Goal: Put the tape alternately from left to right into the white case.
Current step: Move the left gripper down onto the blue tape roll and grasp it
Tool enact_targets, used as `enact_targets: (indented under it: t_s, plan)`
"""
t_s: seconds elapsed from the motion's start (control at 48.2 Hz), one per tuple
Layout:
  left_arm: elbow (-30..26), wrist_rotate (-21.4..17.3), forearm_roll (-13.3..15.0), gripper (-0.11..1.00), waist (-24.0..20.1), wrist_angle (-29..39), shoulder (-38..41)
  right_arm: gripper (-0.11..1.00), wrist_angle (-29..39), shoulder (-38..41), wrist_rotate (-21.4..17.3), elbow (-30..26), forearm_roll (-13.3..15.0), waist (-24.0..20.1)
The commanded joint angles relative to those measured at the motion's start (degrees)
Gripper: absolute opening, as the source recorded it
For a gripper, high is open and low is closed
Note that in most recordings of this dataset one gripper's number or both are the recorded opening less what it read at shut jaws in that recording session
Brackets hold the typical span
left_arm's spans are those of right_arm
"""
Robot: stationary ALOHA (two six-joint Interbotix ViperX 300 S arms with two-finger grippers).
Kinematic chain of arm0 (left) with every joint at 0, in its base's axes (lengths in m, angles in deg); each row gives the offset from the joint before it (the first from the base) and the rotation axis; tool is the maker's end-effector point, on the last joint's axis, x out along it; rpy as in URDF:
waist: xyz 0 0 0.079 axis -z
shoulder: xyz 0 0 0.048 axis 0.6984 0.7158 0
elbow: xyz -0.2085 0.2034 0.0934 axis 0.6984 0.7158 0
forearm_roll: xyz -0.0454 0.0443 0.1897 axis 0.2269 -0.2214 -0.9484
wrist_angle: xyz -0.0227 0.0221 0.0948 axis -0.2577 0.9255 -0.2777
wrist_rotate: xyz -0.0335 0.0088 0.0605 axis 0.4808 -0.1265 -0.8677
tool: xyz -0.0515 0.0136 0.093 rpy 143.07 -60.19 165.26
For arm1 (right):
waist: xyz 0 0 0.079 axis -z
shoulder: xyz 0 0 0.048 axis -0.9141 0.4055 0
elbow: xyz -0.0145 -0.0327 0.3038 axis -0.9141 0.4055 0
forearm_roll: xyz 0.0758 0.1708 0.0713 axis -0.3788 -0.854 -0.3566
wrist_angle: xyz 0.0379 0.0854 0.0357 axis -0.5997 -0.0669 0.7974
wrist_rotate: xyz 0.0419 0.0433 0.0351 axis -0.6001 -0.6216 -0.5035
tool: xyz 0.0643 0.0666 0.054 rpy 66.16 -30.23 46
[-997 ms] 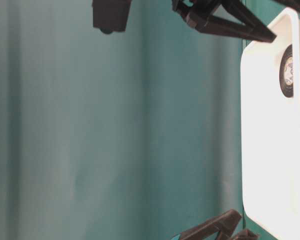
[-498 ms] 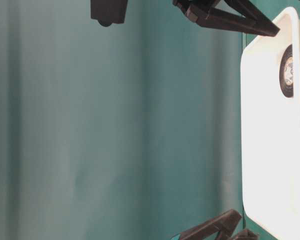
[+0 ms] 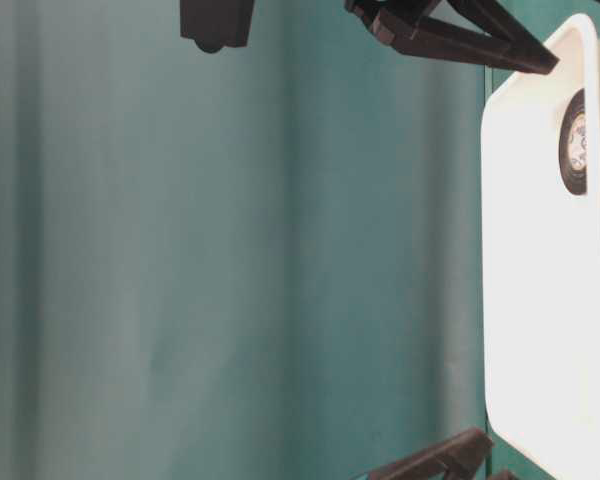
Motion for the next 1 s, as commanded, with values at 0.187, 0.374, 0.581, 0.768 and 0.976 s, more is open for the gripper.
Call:
enact_targets:
  t_s: [0.187,0.374,0.581,0.768,0.976]
  plan:
    - [0.4,0.8,0.1,0.9,1.5,4.6,-3.1,0.83,-0.4,-1.1,-0.1,-0.5,0.1,-0.3]
    - [2.1,2.5,0.2,0.9,3.4,9.1,-4.7,0.83,-0.4,-1.1,-0.1,-0.5,0.1,-0.3]
    - [4.9,2.7,0.1,0.88,6.5,12.8,-8.2,0.83,-0.5,-1.1,-0.1,-0.5,0.1,-0.3]
    - [6.1,2.7,0.1,0.88,7.6,13.0,-9.5,0.83,-0.5,-1.1,-0.1,-0.6,0.1,-0.3]
    - [6.3,2.6,0.1,0.88,7.6,13.0,-9.2,0.83,-0.4,-1.1,-0.1,-0.5,0.1,-0.3]
